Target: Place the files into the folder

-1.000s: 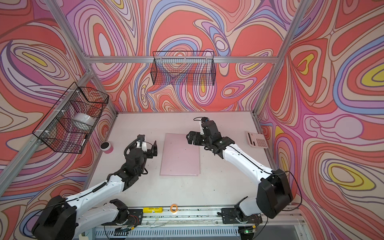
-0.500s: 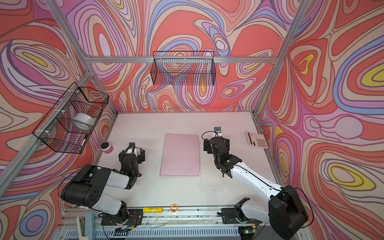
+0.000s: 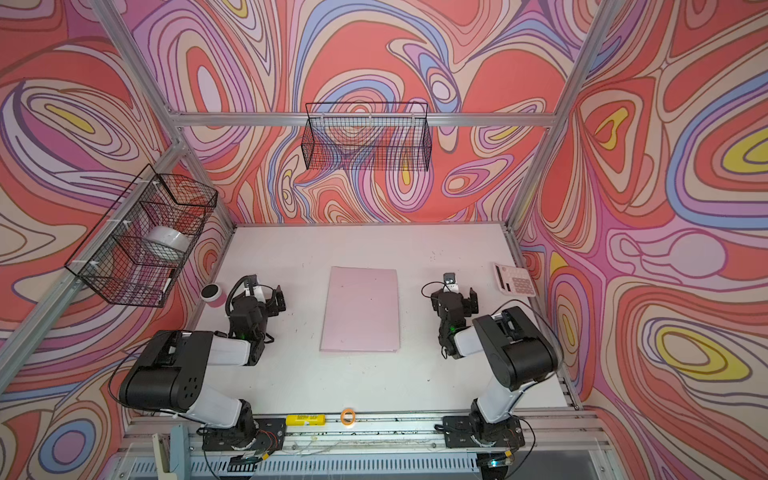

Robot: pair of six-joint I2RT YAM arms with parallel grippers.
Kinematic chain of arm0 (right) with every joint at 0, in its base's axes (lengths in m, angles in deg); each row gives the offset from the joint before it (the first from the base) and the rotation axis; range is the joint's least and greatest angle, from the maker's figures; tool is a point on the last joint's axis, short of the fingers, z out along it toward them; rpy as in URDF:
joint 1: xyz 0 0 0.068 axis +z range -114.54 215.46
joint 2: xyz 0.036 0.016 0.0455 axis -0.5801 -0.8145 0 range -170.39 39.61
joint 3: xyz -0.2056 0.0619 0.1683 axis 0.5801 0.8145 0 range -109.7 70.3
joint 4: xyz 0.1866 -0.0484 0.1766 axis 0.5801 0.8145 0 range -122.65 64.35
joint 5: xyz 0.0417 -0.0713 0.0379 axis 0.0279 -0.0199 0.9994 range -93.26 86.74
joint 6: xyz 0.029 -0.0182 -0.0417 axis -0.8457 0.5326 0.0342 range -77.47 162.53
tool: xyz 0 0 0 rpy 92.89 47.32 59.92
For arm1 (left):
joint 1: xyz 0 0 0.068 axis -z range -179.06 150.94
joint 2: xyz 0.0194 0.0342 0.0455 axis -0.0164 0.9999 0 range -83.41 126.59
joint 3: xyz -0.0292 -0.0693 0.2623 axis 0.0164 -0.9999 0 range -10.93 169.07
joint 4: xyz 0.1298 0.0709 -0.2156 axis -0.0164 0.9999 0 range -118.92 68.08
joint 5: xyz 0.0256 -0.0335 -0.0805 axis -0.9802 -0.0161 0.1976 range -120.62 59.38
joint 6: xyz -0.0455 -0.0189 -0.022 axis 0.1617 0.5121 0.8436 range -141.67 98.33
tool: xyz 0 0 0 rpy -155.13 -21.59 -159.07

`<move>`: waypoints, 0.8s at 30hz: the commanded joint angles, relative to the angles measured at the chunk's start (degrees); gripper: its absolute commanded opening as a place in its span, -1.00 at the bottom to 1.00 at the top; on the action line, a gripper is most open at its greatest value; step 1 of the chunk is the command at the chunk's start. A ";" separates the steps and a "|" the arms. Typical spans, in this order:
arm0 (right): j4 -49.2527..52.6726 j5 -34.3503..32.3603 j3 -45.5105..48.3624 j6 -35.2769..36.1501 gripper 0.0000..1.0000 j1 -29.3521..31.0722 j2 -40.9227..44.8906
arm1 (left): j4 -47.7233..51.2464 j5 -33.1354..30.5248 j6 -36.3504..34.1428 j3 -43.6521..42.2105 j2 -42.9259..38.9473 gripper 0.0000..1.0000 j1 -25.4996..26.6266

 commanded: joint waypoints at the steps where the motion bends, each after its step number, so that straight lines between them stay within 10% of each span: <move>1: -17.00 7.92 2.94 -2.46 0.97 -4.56 2.30 | 0.97 0.48 0.83 -0.07 -0.57 1.00 -0.11; 4: -20.66 15.36 2.59 -5.62 0.97 -10.16 -1.66 | 1.13 0.76 0.93 0.18 -0.36 1.00 -0.11; 7: -3.31 24.11 -4.25 -7.91 0.97 -13.10 -0.01 | 0.68 0.65 0.59 0.53 0.31 1.00 -0.11; 24: -0.60 24.30 -5.42 -9.04 0.97 -14.19 -0.07 | 5.70 0.02 1.14 2.89 0.15 1.00 -0.20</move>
